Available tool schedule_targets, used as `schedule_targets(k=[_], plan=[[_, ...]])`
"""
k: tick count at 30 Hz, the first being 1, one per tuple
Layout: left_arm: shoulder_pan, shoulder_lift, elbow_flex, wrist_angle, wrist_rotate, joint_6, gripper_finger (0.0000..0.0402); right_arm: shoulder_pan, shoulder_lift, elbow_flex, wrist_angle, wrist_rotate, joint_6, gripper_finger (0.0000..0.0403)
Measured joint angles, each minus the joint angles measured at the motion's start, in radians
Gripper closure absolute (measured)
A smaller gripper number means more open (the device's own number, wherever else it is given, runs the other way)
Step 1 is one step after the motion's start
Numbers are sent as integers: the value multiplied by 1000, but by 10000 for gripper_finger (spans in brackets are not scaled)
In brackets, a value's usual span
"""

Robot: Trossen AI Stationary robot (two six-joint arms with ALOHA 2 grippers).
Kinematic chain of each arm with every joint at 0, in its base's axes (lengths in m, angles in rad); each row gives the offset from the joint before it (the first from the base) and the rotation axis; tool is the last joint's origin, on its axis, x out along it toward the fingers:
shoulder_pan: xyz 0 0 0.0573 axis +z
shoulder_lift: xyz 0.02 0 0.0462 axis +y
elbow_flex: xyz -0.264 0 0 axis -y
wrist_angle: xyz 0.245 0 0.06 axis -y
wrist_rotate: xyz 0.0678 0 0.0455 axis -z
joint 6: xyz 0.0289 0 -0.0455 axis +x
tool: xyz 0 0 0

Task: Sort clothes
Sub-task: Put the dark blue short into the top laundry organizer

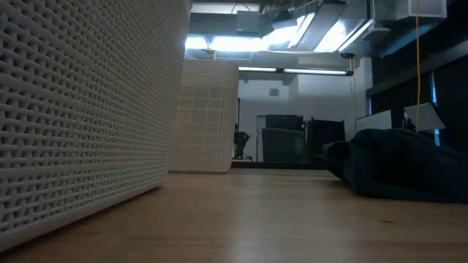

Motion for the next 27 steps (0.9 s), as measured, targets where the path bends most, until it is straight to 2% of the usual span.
schedule_targets(k=[4,9,15,17,20,24,27], plan=[[0,0,0,0,0,0,396,14,-100,0,-220,109,81,153],[0,0,0,-2,0,0,396,49,-234,1,-523,286,204,149],[0,0,0,-1,0,-1,396,112,-297,1,-934,469,461,149],[0,0,0,0,0,-7,396,130,-297,-4,-1074,488,562,149],[0,0,0,0,0,-10,396,154,-298,-60,-1189,502,699,149],[0,0,0,0,0,-18,396,183,-304,-189,-1282,497,886,149],[0,0,0,0,0,-18,396,196,-307,-302,-1287,444,1006,149]])
